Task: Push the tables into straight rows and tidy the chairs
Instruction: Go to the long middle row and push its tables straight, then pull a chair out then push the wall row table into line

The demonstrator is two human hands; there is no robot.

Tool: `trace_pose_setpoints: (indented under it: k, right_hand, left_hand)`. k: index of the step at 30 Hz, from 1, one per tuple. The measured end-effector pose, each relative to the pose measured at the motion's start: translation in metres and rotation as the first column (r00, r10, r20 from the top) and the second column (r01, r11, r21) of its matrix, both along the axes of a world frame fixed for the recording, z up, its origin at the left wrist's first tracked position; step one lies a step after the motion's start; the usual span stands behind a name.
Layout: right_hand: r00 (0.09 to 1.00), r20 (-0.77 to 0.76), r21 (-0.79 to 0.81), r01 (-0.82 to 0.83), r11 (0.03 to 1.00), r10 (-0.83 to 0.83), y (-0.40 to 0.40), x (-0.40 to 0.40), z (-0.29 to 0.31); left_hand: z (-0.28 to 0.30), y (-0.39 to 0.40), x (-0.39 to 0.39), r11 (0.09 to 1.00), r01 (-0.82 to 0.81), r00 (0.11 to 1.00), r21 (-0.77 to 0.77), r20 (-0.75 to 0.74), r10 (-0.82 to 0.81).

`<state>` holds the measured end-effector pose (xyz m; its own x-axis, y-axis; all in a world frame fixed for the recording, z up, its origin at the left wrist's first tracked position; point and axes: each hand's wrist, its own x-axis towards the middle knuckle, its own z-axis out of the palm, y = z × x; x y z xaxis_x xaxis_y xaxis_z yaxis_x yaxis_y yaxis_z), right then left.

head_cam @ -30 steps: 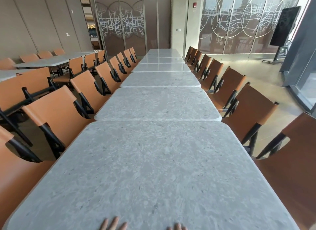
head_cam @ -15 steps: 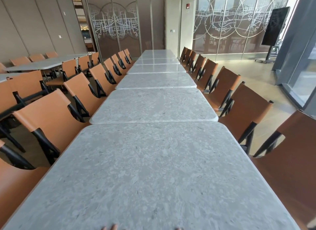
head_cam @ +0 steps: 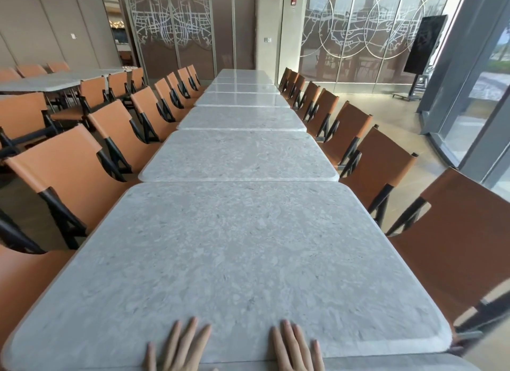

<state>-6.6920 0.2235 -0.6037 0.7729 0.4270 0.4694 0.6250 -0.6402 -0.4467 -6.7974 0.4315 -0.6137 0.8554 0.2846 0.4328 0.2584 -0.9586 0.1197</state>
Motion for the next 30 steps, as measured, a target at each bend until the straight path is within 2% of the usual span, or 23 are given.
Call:
trace_pose_setpoints:
  k: [1,2,3,5,6,7,9,10,12,13,14,15,16,18,20,23,30]
  right_hand:
    - [1.0,-0.005,-0.139,-0.029,0.99,0.028,-0.013,-0.008,-0.016]
    - [0.998,0.007,-0.163,-0.057,0.985,0.059,-0.012,-0.011,-0.006]
    - [0.998,-0.006,-0.165,-0.069,0.984,0.069,-0.015,-0.014,-0.003]
    - [1.0,0.014,-0.212,0.027,0.977,-0.025,-0.019,-0.026,0.006]
    - [0.997,-0.036,-0.233,0.059,0.971,-0.069,-0.021,-0.034,0.007]
    - [0.992,-0.02,-0.203,0.115,0.972,-0.122,-0.022,-0.045,0.007]
    - [0.969,-0.154,-0.243,0.154,0.958,-0.195,-0.028,-0.081,0.005]
    - [0.936,-0.255,-0.263,0.174,0.949,-0.243,-0.035,-0.1,0.011]
    - [0.887,-0.335,-0.288,0.226,0.93,-0.319,-0.046,-0.136,0.026]
    - [0.847,-0.424,-0.288,0.209,0.935,-0.32,-0.05,-0.149,0.048]
    - [0.805,-0.481,-0.278,0.235,0.932,-0.346,-0.053,-0.153,0.076]
    - [0.792,-0.512,-0.22,0.252,0.942,-0.332,-0.059,-0.155,0.1]
    - [0.785,-0.545,-0.143,0.259,0.955,-0.295,-0.064,-0.158,0.129]
    - [0.806,-0.548,-0.048,0.236,0.971,-0.223,-0.067,-0.166,0.186]
    - [0.812,-0.568,0.081,0.221,0.972,-0.137,-0.066,-0.183,0.243]
    - [0.805,-0.592,0.211,0.196,0.958,-0.035,-0.068,-0.212,0.309]
    - [0.833,-0.547,0.305,0.106,0.946,0.083,-0.101,-0.297,0.409]
  left_hand:
    - [0.001,-0.003,-0.002,1.0,-0.002,0.997,-0.001,-0.078,0.002]
    - [-0.001,-0.003,-0.004,0.997,0.018,0.994,-0.076,-0.109,-0.026]
    - [0.0,-0.003,-0.006,0.997,0.005,0.994,-0.074,-0.112,-0.014]
    - [0.002,-0.008,-0.014,0.992,-0.013,0.99,-0.127,-0.139,-0.004]
    - [0.004,-0.01,-0.016,0.981,-0.008,0.986,-0.193,-0.167,-0.025]
    - [0.01,-0.012,-0.018,0.975,-0.031,0.983,-0.221,-0.182,-0.01]
    - [0.015,-0.013,-0.022,0.983,-0.051,0.971,-0.177,-0.237,0.007]
    - [0.017,-0.015,-0.023,0.98,-0.057,0.964,-0.189,-0.264,0.005]
    - [0.029,-0.016,-0.032,0.971,-0.064,0.949,-0.229,-0.315,-0.012]
    - [0.039,-0.015,-0.036,0.954,-0.095,0.949,-0.285,-0.314,0.0]
    - [0.053,-0.019,-0.037,0.914,-0.136,0.956,-0.383,-0.293,0.019]
    - [0.07,-0.026,-0.04,0.836,-0.132,0.97,-0.532,-0.241,-0.001]
    - [0.09,-0.032,-0.044,0.749,-0.088,0.986,-0.656,-0.166,-0.03]
    - [0.13,-0.044,-0.057,0.627,0.065,0.996,-0.776,0.009,-0.093]
    - [0.176,-0.056,-0.08,0.533,0.175,0.982,-0.828,0.105,-0.159]
    - [0.24,-0.073,-0.117,0.464,0.26,0.963,-0.847,0.192,-0.19]
    - [0.363,-0.109,-0.213,0.312,0.41,0.904,-0.857,0.336,-0.264]
